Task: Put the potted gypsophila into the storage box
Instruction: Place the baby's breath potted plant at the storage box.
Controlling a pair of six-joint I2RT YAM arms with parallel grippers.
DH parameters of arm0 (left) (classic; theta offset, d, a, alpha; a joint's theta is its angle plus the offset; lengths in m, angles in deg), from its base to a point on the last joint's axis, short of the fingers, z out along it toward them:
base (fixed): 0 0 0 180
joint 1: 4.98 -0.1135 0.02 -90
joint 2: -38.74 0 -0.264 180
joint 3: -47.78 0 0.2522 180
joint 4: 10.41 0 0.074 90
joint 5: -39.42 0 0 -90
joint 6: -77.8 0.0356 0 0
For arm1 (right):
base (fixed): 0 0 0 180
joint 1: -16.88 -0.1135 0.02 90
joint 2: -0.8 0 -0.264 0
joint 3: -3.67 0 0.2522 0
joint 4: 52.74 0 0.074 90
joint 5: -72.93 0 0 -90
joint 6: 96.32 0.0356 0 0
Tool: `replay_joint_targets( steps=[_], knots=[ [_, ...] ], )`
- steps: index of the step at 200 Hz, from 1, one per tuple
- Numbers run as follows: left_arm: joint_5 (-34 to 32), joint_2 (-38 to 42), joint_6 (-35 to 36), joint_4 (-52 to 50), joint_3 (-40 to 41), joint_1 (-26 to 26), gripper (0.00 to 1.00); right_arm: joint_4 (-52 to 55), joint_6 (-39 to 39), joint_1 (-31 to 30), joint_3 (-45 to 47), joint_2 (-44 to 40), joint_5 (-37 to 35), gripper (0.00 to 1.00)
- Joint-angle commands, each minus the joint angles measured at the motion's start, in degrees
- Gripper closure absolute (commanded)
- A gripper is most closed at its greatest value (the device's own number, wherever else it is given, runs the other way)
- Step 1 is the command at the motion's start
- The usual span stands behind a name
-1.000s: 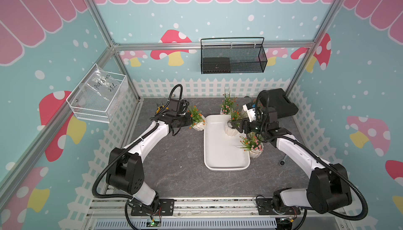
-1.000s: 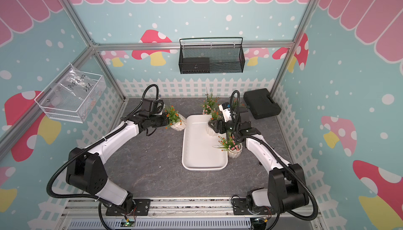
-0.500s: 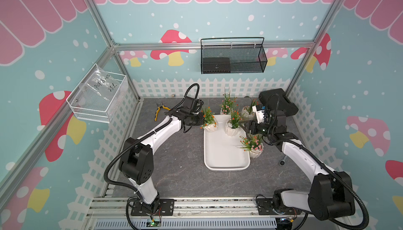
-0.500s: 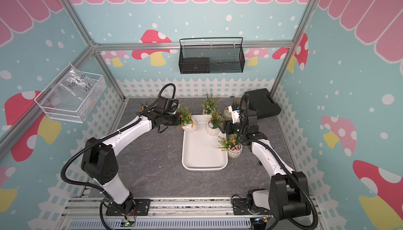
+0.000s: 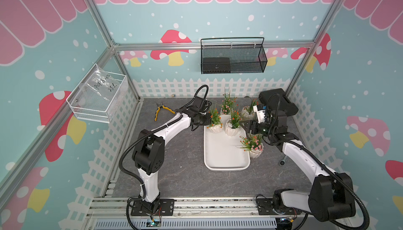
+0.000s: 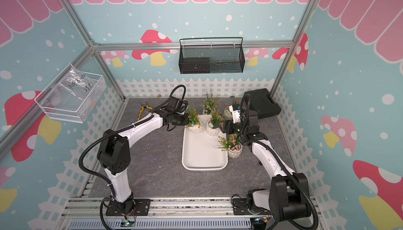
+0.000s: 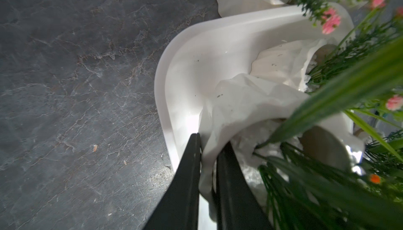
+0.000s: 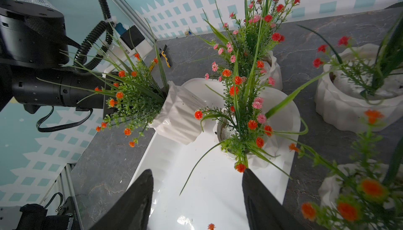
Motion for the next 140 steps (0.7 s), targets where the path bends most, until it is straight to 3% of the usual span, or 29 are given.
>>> replay_joint_targets(
  steps=[1, 140],
  knots=[
    [-1.4, -0.9, 0.3, 2.0, -3.6, 0.7, 1.00, -1.0, 0.3, 0.5, 0.8, -0.5, 0.8, 0.33],
    [-3.5, -8.2, -0.3, 2.2, -8.7, 1.7, 0.97, -0.1, 1.1, 1.7, 2.9, -2.5, -1.2, 0.33]
  ],
)
